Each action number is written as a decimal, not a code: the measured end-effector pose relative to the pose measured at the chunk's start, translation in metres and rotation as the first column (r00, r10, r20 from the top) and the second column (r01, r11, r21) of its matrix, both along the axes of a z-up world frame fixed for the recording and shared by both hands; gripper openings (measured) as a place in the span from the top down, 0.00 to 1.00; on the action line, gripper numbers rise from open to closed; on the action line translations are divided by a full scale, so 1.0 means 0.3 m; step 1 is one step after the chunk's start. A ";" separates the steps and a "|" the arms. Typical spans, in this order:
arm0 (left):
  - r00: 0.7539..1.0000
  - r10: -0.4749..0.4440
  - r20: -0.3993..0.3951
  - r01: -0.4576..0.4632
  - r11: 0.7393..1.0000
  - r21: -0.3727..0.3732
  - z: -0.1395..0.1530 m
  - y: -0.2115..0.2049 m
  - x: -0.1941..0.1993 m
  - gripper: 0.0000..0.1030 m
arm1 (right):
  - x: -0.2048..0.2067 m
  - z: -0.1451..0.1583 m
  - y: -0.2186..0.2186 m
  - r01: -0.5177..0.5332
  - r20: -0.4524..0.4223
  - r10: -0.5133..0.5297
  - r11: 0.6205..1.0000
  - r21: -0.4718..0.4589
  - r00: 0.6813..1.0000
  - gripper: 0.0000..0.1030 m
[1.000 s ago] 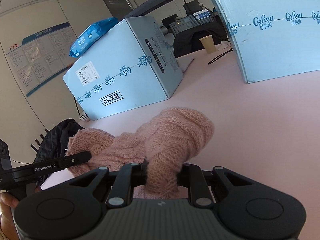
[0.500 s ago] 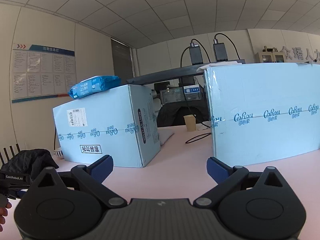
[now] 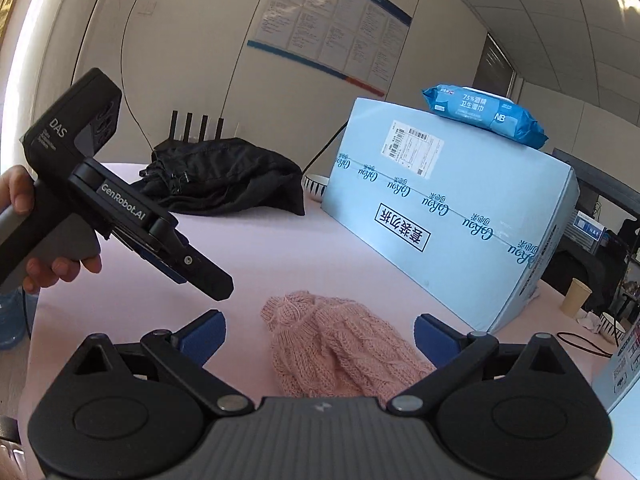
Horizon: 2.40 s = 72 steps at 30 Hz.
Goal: Fold clothes
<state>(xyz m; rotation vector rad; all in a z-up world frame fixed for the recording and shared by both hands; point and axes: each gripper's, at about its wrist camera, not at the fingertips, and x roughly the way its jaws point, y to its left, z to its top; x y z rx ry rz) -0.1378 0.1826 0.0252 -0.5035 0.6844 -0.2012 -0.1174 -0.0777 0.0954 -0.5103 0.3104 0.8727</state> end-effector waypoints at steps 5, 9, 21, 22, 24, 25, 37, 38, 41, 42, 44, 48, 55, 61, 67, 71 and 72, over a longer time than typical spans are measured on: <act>1.000 -0.014 -0.018 0.014 0.999 -0.030 -0.020 0.023 0.008 0.01 | 0.081 -0.046 0.055 0.065 -0.021 -0.066 0.997 -0.052 0.998 0.03; 1.000 -0.017 -0.007 0.016 0.999 -0.027 -0.029 0.032 0.012 0.01 | 0.144 -0.098 0.068 0.100 -0.058 -0.106 0.990 -0.101 0.993 0.18; 0.998 -0.053 0.018 0.051 0.995 0.080 -0.028 -0.036 0.032 0.00 | 0.207 -0.081 0.010 0.158 -0.137 -0.152 0.987 0.032 0.979 0.71; 0.998 -0.061 0.018 0.059 0.994 0.088 -0.027 -0.045 0.036 0.00 | 0.208 -0.074 -0.003 0.156 -0.147 -0.147 0.986 0.050 0.978 0.71; 0.997 -0.076 0.018 0.074 0.993 0.095 -0.026 -0.061 0.042 0.00 | 0.206 -0.062 -0.029 0.148 -0.168 -0.132 0.985 0.084 0.977 0.71; 0.996 -0.083 0.017 0.081 0.992 0.097 -0.025 -0.068 0.046 0.00 | 0.204 -0.057 -0.037 0.151 -0.171 -0.133 0.984 0.096 0.976 0.71; 0.994 -0.103 0.021 0.100 0.989 0.107 -0.027 -0.125 0.060 0.00 | 0.183 -0.025 -0.108 0.179 -0.144 -0.153 0.967 0.182 0.978 0.81; 0.994 -0.106 0.019 0.104 0.990 0.096 -0.026 -0.124 0.063 0.00 | 0.179 -0.018 -0.120 0.183 -0.138 -0.157 0.961 0.208 0.978 0.81; 0.993 -0.114 0.008 0.114 0.993 0.043 -0.018 -0.115 0.075 0.00 | 0.154 0.029 -0.179 0.191 -0.113 -0.165 0.935 0.297 0.980 0.81; 0.993 -0.114 0.009 0.114 0.993 0.028 -0.013 -0.112 0.080 0.00 | 0.145 0.043 -0.197 0.193 -0.102 -0.169 0.929 0.315 0.980 0.81; 0.994 -0.110 0.018 0.110 0.994 0.024 0.008 -0.116 0.091 0.00 | 0.124 0.072 -0.245 0.206 -0.070 -0.194 0.916 0.345 0.978 0.81; 0.991 -0.108 0.080 0.100 0.991 0.092 0.064 -0.149 0.099 0.00 | 0.084 0.115 -0.373 0.265 -0.024 -0.279 0.876 0.404 0.960 0.81; 0.976 -0.162 0.143 0.130 0.969 0.212 0.127 -0.241 0.118 0.00 | 0.023 0.110 -0.643 0.426 -0.077 -0.451 0.755 0.498 0.889 0.80; 0.984 -0.138 0.114 0.116 0.977 0.181 0.109 -0.271 0.155 0.00 | -0.047 0.001 -0.890 0.616 -0.162 -0.636 0.600 0.510 0.754 0.80; 0.993 -0.094 0.065 0.084 0.986 0.143 0.084 -0.256 0.188 0.00 | -0.110 -0.099 -1.051 0.743 -0.270 -0.731 0.455 0.491 0.627 0.79; 0.993 -0.070 0.095 0.050 0.978 0.203 0.109 -0.249 0.205 0.00 | -0.110 -0.123 -1.135 0.797 -0.381 -0.726 0.385 0.466 0.573 0.73; 0.992 -0.063 0.114 0.036 0.973 0.228 0.124 -0.245 0.210 0.00 | -0.111 -0.129 -1.146 0.806 -0.395 -0.727 0.375 0.459 0.562 0.68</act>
